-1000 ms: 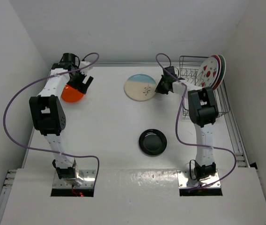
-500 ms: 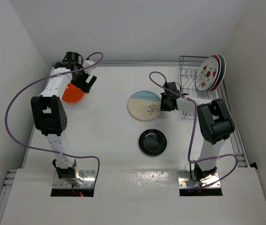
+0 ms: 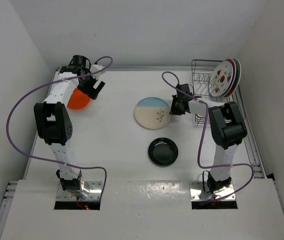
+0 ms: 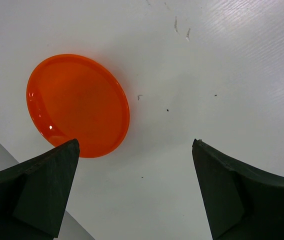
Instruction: Load the plates into the dish rack
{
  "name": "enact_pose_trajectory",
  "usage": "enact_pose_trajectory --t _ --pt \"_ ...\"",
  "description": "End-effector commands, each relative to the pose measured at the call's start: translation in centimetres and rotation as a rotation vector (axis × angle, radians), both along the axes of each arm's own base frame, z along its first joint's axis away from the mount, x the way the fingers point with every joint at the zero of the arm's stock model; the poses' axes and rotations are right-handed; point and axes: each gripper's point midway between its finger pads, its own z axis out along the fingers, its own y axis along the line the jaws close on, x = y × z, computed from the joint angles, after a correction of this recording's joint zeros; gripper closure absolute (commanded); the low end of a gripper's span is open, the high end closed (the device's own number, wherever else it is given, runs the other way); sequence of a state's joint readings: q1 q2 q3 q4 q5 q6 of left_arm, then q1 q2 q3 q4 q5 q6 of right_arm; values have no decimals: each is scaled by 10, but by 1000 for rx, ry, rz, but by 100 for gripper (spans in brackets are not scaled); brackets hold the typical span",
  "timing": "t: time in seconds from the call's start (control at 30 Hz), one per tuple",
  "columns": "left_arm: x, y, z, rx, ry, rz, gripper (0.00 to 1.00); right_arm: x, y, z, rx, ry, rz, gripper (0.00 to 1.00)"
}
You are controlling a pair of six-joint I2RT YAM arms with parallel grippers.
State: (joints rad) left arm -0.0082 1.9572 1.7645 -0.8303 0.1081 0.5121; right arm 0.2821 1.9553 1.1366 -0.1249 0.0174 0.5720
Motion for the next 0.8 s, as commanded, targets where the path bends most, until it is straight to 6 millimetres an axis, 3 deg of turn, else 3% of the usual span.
enact_pose_trajectory --t 0.0,0.07,0.1,0.13,0.27,0.3,0.33,0.6,0.77 --pt "-4 0 27 9 -56 -3 0 -16 -5 -24 -40 60 42 100" --pt "-4 0 27 9 -56 -3 0 -9 -4 -7 -70 7 100 100" --pt "-4 0 27 9 -56 -3 0 9 -2 17 -84 -56 101 100" --pt "-4 0 27 9 -56 -3 0 13 2 26 -101 -85 115 100" --pt "-3 0 30 9 -65 -3 0 45 4 112 -177 -333 132 100" --pt "-3 0 31 9 -65 -3 0 47 3 115 -190 -347 132 100" --pt "-2 0 31 14 -66 -11 0 50 3 132 -197 -388 136 100" --pt "-2 0 26 14 -57 -11 0 57 -4 161 -354 -460 198 100" --pt "0 0 30 14 -66 -11 0 66 0 197 -427 -565 220 100"
